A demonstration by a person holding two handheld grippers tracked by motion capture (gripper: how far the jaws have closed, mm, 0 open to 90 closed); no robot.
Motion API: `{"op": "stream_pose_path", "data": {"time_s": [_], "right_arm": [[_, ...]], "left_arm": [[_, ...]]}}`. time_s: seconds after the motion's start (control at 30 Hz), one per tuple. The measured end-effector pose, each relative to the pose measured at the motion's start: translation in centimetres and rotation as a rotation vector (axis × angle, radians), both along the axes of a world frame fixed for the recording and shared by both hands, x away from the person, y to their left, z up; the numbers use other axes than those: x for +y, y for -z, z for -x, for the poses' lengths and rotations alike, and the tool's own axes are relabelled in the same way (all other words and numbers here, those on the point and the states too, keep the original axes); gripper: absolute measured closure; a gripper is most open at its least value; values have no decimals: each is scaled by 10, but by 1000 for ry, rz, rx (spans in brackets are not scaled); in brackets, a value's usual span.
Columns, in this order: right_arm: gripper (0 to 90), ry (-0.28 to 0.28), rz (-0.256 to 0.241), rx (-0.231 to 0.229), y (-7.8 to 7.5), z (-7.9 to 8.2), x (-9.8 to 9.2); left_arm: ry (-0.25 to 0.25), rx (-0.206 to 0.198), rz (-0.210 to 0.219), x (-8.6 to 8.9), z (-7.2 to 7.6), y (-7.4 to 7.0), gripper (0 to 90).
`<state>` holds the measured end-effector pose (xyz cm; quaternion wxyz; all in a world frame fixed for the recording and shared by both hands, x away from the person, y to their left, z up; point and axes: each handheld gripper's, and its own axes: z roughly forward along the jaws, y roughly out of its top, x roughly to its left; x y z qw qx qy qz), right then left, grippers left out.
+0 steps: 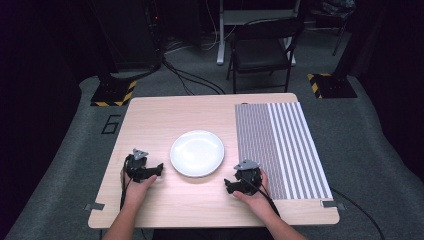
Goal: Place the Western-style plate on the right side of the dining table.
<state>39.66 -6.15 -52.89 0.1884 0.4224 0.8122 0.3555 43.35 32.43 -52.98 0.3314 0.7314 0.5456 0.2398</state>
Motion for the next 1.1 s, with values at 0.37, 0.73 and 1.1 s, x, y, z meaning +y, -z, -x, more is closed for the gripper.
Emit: {"op": "stream_pose_path", "data": {"time_s": [0.37, 0.73, 1.1], "right_arm": [[130, 1, 0, 0, 0, 0, 0], [130, 1, -1, 0, 0, 0, 0], [149, 15, -8, -4, 0, 0, 0]], "left_arm": [[-1, -10, 5, 0, 1, 0, 186], [-1, -13, 3, 0, 1, 0, 188], [-37, -20, 16, 5, 3, -2, 351]]}}
